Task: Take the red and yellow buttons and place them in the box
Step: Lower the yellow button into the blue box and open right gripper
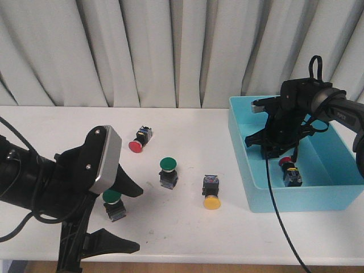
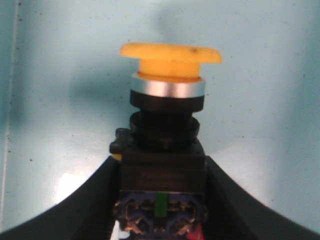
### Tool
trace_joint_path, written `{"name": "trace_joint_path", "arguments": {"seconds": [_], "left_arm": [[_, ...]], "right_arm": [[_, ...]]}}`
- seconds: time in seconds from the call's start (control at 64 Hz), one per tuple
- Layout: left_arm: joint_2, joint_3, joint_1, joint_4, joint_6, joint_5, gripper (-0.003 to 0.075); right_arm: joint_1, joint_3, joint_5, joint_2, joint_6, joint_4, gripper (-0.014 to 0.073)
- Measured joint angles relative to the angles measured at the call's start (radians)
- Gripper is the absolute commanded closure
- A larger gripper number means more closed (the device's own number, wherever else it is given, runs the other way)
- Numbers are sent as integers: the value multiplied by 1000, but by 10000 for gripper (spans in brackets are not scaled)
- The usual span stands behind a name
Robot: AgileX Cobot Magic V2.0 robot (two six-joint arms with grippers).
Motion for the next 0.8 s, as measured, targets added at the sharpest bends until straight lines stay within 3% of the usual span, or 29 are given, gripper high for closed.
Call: {"name": "trace_joint_path", "arguments": {"seconds": [0.125, 0.438, 0.797], "left_arm": [[0, 0, 0, 0, 0, 11, 133], [0, 0, 0, 0, 0, 15, 133], [0, 0, 0, 0, 0, 15, 133]], "right_arm": [[0, -3, 0, 0, 0, -4, 333], [0, -3, 2, 0, 0, -6, 186], [0, -3, 74, -122, 0, -12, 188]]}}
